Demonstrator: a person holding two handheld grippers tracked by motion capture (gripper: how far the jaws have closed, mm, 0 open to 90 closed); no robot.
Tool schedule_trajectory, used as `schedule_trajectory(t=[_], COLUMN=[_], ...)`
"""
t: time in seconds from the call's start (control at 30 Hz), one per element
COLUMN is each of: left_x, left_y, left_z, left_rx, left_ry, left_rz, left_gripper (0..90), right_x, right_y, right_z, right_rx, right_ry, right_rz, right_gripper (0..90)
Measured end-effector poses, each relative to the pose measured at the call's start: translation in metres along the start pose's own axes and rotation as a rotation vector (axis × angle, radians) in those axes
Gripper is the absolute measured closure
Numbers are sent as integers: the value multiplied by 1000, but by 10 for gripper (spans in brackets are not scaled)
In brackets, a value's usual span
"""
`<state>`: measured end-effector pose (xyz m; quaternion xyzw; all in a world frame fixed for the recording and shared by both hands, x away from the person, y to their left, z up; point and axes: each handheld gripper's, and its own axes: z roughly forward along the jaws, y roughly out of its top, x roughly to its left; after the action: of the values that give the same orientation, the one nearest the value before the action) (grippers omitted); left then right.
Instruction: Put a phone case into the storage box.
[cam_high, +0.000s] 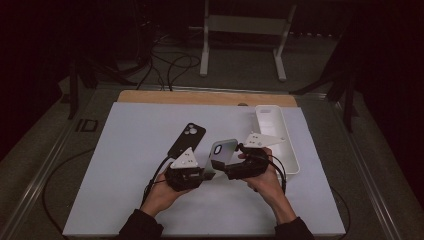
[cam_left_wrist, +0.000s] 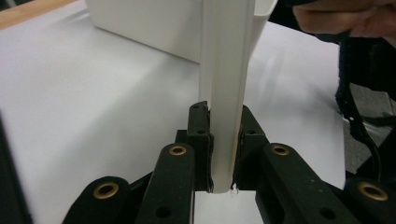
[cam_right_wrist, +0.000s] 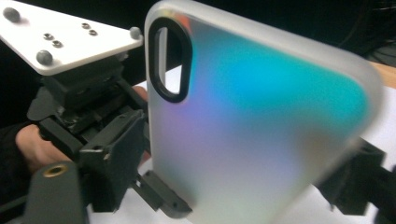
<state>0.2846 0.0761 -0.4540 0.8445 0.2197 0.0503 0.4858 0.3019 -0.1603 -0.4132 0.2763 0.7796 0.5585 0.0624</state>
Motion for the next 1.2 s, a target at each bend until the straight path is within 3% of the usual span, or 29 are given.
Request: schedule_trajectory(t=[0.27,0.4,0.67,1.2], left_x=[2,2,-2,-4], left_y=[-1,-1,-2,-3], left_z=[1,2,7,11], left_rx=[11,17,36,40], left_ry=[68,79,104,96], left_rz=[-15,-21,-4,-14], left_gripper=[807,808,808,809], right_x=[5,9,11,11], right_y=[3,6,14,17], right_z=[-5,-6,-3,8], right_rx=[-7,-5,-5,-31], right_ry=[-106,-167,-177,-187], right_rz=[2,10,98,142], right_gripper=[144,145,159,163])
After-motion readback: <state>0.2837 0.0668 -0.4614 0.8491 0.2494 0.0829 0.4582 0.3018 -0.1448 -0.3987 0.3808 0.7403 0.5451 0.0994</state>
